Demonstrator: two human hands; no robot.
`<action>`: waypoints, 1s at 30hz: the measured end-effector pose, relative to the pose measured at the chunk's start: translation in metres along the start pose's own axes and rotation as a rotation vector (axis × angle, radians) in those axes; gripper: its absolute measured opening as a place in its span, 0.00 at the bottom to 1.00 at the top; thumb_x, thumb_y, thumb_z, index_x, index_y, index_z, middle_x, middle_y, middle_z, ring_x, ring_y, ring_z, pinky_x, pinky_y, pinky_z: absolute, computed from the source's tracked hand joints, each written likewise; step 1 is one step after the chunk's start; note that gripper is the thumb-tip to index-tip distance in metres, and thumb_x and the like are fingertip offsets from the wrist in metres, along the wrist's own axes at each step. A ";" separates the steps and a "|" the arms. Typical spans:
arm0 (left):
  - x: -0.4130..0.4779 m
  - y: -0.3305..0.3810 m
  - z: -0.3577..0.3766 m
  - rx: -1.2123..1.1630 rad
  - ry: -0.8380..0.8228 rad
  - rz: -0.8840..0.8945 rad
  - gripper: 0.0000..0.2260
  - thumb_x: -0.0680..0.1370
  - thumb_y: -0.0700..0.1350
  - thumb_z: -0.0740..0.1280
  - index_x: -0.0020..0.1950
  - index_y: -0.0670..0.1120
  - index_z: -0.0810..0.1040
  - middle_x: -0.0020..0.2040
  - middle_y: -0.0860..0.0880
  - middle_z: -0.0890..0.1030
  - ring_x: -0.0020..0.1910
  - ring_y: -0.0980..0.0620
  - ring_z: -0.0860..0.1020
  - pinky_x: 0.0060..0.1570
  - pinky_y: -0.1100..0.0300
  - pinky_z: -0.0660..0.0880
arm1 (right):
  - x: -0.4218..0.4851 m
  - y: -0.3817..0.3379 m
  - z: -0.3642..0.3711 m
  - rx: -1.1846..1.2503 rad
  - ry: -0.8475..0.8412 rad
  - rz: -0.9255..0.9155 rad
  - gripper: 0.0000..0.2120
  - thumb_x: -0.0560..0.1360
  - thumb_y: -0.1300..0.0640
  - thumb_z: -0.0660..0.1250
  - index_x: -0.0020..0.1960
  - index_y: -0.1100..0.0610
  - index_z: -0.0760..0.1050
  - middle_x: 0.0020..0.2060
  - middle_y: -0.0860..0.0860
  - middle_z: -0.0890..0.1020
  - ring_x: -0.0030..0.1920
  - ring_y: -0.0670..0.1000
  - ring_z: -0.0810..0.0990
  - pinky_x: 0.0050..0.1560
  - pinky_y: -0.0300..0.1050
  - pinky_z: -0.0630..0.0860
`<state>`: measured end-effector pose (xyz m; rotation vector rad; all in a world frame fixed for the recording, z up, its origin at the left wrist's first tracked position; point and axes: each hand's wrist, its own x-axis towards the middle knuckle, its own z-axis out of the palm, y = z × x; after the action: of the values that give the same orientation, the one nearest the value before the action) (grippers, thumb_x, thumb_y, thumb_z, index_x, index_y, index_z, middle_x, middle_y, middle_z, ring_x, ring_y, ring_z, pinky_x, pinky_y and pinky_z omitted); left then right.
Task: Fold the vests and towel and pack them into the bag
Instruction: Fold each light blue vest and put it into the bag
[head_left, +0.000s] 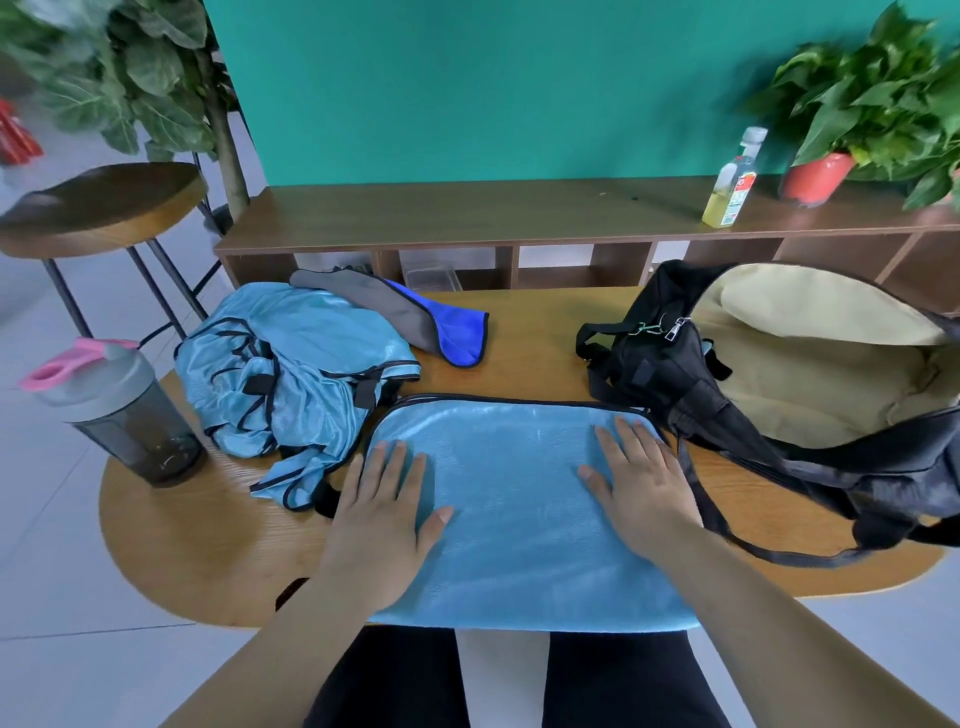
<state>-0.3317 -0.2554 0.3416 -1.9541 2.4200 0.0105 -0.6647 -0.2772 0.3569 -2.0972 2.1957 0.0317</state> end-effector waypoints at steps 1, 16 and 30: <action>-0.005 0.008 -0.001 -0.023 0.035 0.019 0.39 0.82 0.71 0.34 0.86 0.49 0.50 0.86 0.47 0.47 0.85 0.46 0.39 0.82 0.45 0.41 | -0.007 -0.009 -0.003 -0.013 0.032 -0.012 0.36 0.83 0.32 0.39 0.86 0.48 0.43 0.85 0.50 0.40 0.84 0.52 0.37 0.84 0.54 0.43; -0.028 0.011 0.012 -0.076 -0.021 -0.001 0.37 0.79 0.74 0.33 0.85 0.60 0.37 0.84 0.54 0.32 0.83 0.50 0.32 0.83 0.47 0.38 | -0.067 0.008 0.021 0.051 0.012 -0.080 0.37 0.82 0.27 0.38 0.86 0.43 0.40 0.85 0.46 0.39 0.84 0.50 0.36 0.84 0.53 0.41; -0.045 0.133 -0.021 -0.300 -0.044 0.439 0.39 0.82 0.70 0.50 0.87 0.49 0.50 0.86 0.52 0.44 0.85 0.52 0.39 0.83 0.50 0.41 | 0.003 0.037 -0.011 0.199 -0.032 -0.098 0.30 0.87 0.45 0.56 0.85 0.53 0.53 0.85 0.50 0.50 0.85 0.51 0.46 0.83 0.53 0.50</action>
<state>-0.4531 -0.1842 0.3622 -1.4386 2.8981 0.4440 -0.7026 -0.2798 0.3653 -2.0747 1.9846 -0.1531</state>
